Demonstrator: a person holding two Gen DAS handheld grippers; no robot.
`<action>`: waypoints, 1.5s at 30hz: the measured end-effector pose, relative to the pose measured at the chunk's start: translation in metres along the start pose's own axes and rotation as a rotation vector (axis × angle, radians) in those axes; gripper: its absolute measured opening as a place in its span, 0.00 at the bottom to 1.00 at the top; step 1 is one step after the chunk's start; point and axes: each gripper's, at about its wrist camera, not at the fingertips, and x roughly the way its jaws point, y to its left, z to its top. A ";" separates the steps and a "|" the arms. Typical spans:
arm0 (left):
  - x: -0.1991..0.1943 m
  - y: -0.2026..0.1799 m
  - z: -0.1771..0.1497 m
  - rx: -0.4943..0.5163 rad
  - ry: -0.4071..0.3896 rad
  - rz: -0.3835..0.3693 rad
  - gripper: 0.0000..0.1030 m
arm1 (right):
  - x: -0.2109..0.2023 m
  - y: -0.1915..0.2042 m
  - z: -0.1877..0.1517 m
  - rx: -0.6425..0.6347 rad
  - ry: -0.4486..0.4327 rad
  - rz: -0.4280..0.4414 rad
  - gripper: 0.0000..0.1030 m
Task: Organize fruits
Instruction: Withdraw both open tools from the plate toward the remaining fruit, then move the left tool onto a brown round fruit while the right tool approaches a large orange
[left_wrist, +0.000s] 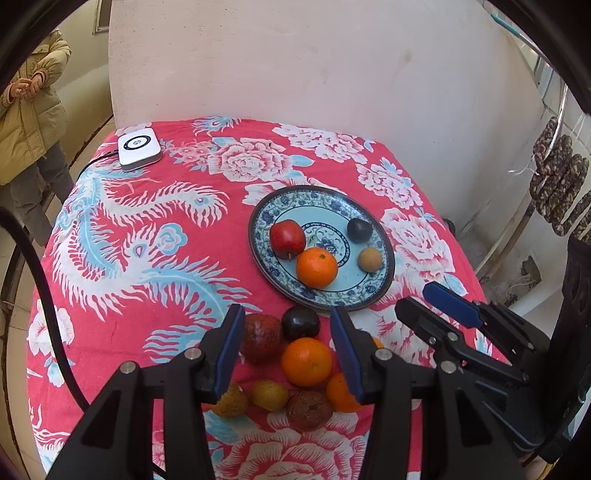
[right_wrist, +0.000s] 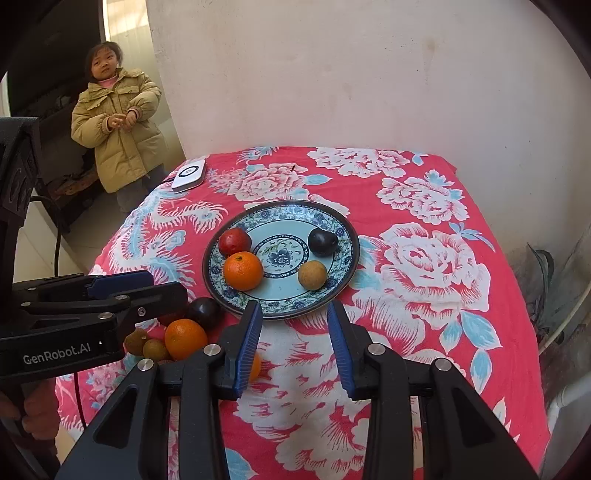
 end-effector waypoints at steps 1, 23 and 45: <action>-0.001 0.001 -0.002 -0.001 0.001 0.003 0.49 | -0.001 0.001 -0.001 0.000 0.000 0.002 0.37; -0.013 0.027 -0.030 -0.038 0.020 0.018 0.49 | -0.008 0.019 -0.022 0.005 0.045 0.017 0.37; -0.021 0.036 -0.049 -0.038 0.023 0.009 0.49 | -0.013 0.034 -0.036 -0.017 0.065 0.036 0.37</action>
